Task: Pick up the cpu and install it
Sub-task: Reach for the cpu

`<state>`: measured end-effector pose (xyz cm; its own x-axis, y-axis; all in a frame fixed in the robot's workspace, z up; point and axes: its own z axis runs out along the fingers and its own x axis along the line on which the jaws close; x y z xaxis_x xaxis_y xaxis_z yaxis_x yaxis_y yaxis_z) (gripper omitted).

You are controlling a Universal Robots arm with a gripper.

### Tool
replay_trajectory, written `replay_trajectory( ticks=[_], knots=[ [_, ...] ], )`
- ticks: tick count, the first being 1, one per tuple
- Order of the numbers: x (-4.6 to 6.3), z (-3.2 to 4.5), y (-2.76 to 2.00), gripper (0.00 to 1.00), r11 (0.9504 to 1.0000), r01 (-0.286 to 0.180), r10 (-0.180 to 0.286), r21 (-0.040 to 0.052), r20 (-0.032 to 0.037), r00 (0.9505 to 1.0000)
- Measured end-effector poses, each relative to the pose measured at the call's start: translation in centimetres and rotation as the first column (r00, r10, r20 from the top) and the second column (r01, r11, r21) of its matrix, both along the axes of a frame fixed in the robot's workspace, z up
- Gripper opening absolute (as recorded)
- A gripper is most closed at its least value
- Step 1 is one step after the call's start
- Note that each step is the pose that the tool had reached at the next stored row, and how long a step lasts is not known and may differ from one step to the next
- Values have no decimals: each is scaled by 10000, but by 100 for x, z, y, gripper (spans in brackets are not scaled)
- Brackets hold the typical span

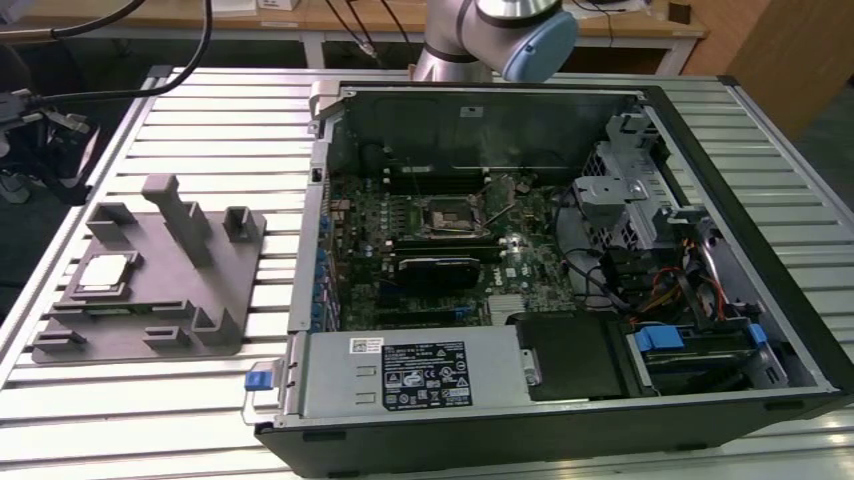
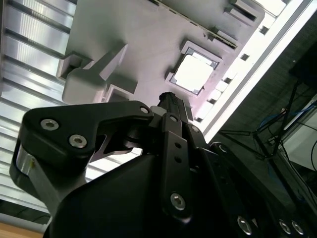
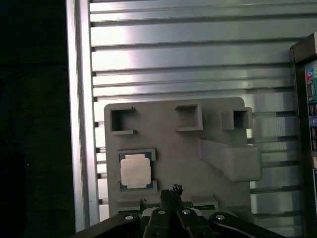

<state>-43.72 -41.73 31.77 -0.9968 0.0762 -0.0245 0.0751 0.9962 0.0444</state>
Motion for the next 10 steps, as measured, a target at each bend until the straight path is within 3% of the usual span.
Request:
replay_trajectory(
  ticks=[10],
  knots=[
    [-84, -65, -10, 11, 10000, -1, 1, 0, 1, 10000]
  ],
)
